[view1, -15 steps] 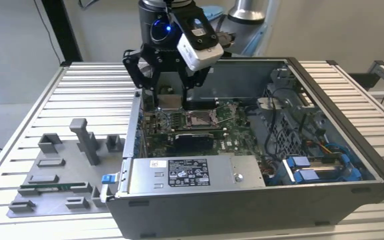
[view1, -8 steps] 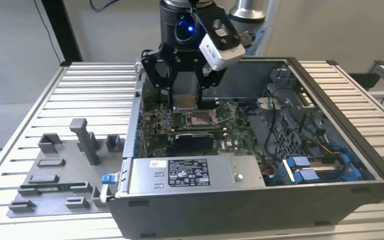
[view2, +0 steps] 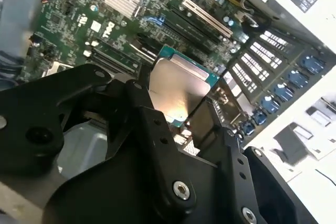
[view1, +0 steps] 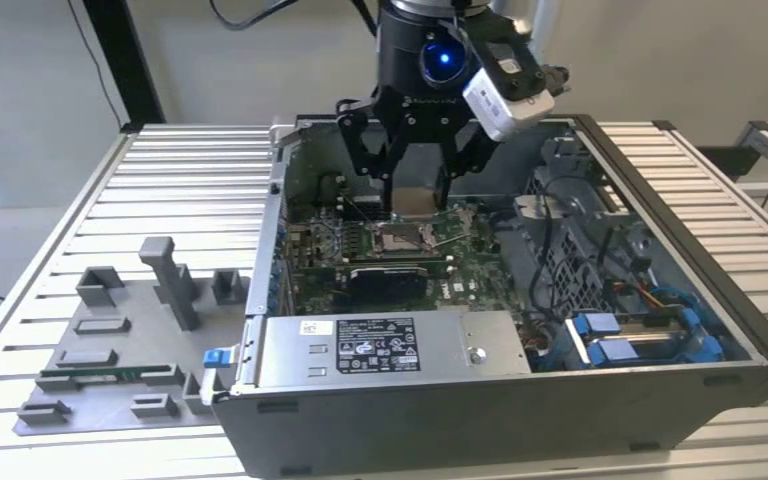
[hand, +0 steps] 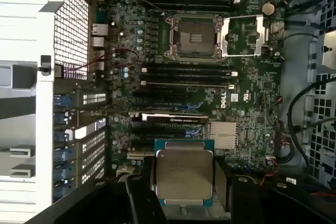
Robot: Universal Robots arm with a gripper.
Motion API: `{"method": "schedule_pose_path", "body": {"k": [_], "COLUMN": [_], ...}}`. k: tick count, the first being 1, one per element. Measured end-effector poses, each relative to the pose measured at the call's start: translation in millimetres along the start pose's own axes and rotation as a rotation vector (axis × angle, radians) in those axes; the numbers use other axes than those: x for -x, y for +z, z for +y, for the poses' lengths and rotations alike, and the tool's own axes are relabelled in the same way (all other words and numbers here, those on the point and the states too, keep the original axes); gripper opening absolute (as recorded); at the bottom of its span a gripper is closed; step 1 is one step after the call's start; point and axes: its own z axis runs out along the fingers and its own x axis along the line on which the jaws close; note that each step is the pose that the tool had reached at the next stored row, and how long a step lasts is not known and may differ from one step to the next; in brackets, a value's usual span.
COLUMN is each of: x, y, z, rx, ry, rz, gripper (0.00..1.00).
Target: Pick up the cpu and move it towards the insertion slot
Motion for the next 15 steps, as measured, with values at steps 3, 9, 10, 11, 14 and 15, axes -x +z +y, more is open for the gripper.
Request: {"method": "schedule_pose_path", "body": {"k": [3,9,10,11,14,15], "x": [13.6,24.6,24.7,24.8,24.8,24.9], "y": [0.1,0.2,0.2,0.1,0.1,0.2], "z": [-0.3,-0.6,-0.6,-0.5,-0.5,-0.1], "rx": [0.0001,0.0,0.0001,0.0,0.0,-0.0001], "ry": [0.0,0.0,0.0,0.0,0.0,0.0], "rz": [0.0,0.0,-0.0001,0.0,0.0,0.0], "gripper": [0.0,0.0,0.0,0.0,0.0,0.0]}}
